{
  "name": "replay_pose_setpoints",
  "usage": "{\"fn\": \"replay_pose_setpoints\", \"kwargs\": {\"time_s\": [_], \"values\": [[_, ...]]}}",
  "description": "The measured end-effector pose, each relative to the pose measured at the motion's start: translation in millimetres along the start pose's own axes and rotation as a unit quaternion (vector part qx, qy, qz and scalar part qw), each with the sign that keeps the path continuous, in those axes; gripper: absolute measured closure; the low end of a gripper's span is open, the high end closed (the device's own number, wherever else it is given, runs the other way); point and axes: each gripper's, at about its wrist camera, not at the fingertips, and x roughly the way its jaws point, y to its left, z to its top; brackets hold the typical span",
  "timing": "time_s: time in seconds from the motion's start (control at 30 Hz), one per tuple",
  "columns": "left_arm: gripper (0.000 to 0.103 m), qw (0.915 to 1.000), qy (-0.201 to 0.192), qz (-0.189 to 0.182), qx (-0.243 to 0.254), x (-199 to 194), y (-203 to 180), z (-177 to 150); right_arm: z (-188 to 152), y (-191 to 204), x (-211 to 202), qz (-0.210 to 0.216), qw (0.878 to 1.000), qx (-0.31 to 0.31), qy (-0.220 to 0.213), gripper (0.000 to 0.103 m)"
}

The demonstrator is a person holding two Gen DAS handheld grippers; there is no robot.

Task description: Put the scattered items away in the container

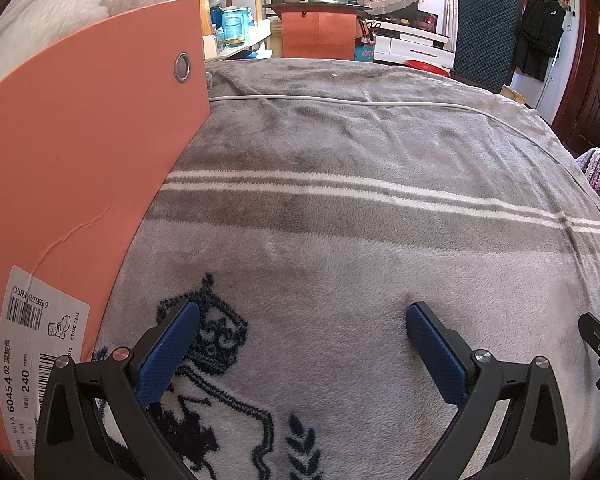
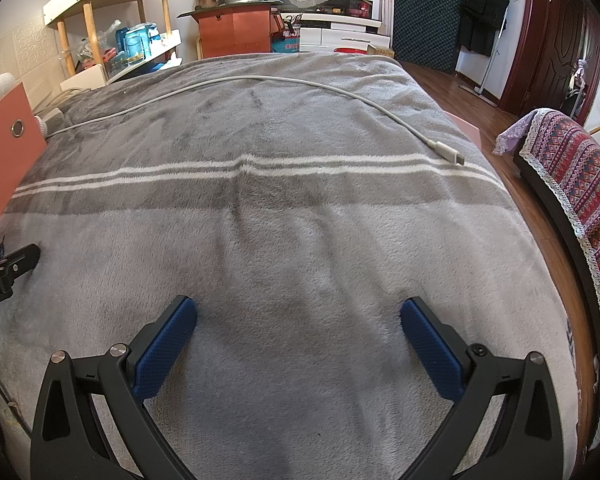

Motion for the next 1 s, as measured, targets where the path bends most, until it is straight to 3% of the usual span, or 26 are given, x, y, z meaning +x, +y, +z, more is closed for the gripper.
{"fn": "replay_pose_setpoints", "kwargs": {"time_s": [1.0], "values": [[0.0, 1.0, 0.0, 0.0, 0.0, -0.2, 0.0, -0.1, 0.2, -0.4, 0.2, 0.0, 1.0, 0.0, 0.0, 0.0]]}}
